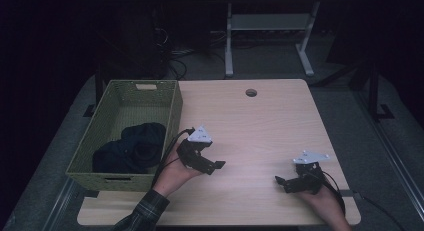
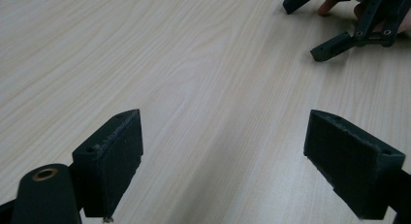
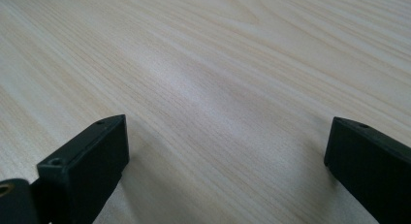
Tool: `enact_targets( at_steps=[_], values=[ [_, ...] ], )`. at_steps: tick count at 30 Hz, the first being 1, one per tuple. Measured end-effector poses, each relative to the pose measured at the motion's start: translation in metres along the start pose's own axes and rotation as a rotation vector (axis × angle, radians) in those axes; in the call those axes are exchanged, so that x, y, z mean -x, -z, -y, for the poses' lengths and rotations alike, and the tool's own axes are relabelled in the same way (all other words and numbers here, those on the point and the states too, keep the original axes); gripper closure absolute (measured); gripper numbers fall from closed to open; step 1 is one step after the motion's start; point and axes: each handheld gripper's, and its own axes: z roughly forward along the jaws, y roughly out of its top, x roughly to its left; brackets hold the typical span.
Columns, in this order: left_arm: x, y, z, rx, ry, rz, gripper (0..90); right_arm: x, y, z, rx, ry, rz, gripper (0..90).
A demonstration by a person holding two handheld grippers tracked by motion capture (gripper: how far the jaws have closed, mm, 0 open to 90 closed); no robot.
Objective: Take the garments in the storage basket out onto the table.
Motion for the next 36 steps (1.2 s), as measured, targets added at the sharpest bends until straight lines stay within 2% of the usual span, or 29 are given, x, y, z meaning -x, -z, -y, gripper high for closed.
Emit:
enact_targets(
  at_steps=[9,12,18,27,36],
  values=[
    [-0.002,0.007,-0.006,0.024,0.005,0.000,13.7,0.000,0.000,0.000,0.001,0.001,0.000,1.8],
    [-0.004,0.009,-0.008,0.019,-0.008,0.003,13.7,0.000,0.000,0.000,0.001,0.001,0.000,1.8],
    [-0.005,0.013,-0.012,0.027,0.000,0.003,13.7,0.000,0.000,0.000,0.000,0.000,0.000,1.8],
    [-0.013,0.024,-0.020,0.044,0.003,-0.005,13.8,0.000,0.000,0.000,0.001,0.000,0.001,1.8],
    [-0.022,0.034,-0.025,0.040,0.001,-0.007,13.8,0.000,0.000,0.000,0.001,0.000,0.000,1.8]
  ],
)
